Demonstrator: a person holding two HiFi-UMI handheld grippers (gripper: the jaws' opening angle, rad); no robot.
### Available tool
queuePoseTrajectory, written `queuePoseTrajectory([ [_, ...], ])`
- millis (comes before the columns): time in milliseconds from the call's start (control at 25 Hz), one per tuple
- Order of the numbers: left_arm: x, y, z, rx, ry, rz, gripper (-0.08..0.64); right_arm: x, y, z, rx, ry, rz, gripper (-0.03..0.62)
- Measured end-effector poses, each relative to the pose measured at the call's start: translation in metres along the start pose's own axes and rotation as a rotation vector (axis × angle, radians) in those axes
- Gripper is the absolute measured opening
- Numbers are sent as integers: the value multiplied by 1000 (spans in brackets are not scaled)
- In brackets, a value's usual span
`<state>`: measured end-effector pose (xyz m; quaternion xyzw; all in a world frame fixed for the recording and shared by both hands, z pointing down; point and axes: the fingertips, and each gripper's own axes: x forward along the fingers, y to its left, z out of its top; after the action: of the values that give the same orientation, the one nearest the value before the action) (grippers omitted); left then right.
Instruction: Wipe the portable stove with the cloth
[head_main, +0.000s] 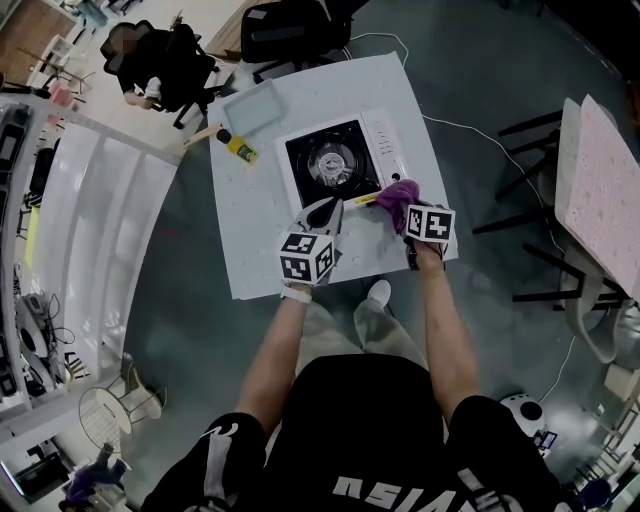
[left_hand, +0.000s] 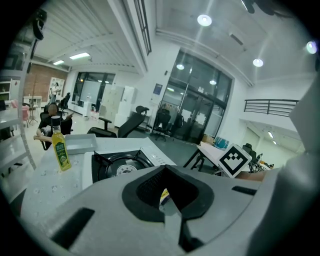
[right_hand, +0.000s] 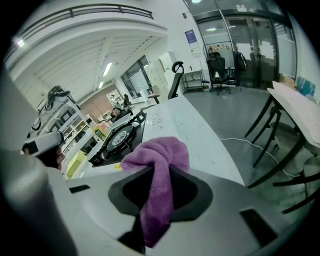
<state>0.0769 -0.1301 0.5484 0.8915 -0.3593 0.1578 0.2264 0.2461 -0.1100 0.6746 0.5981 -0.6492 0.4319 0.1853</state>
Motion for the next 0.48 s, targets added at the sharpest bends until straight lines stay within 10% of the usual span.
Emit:
queuePoseTrajectory([
  [480, -9, -5, 10, -8, -37, 46, 6, -18, -35, 15, -8, -25, -33, 87],
])
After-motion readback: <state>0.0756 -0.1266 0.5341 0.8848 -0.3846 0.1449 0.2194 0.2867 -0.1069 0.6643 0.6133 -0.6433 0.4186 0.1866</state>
